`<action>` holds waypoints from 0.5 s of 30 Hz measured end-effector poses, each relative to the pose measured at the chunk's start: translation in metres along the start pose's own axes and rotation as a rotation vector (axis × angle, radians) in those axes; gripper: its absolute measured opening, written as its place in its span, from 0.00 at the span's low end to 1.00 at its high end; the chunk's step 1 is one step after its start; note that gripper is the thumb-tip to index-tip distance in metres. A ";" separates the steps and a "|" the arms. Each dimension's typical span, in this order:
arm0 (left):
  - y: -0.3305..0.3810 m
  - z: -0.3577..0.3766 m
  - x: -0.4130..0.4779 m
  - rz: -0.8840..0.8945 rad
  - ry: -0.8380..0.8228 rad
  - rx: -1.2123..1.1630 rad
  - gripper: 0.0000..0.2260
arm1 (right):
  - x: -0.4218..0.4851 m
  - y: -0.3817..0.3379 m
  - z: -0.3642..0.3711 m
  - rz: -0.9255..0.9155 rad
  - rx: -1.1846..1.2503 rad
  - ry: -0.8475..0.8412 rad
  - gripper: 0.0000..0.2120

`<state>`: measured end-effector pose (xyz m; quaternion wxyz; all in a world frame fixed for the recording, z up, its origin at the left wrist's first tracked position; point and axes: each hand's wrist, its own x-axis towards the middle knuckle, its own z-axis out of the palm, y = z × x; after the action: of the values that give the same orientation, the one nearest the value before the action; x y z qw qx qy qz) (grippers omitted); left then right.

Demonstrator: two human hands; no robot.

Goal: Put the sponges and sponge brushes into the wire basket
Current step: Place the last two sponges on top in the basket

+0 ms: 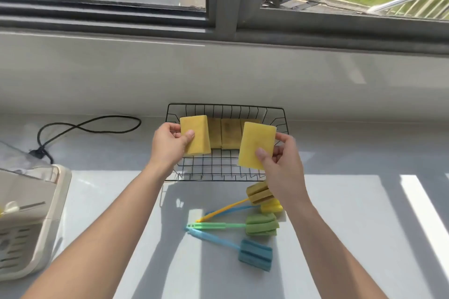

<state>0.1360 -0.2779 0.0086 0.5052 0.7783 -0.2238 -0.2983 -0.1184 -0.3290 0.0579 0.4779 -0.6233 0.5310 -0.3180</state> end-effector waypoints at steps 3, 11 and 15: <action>-0.001 0.005 0.033 -0.013 0.019 0.061 0.17 | 0.027 -0.007 0.019 -0.013 -0.008 -0.050 0.19; -0.014 0.011 0.083 -0.018 0.049 0.255 0.17 | 0.089 0.003 0.070 0.030 -0.147 -0.128 0.24; -0.022 0.016 0.084 0.081 0.091 0.441 0.17 | 0.112 0.016 0.093 0.084 -0.209 -0.167 0.25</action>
<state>0.1869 -0.3346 -0.0365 0.3440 0.8729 -0.2918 -0.1860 -0.0138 -0.4124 -0.0017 0.4656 -0.6712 0.5454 -0.1875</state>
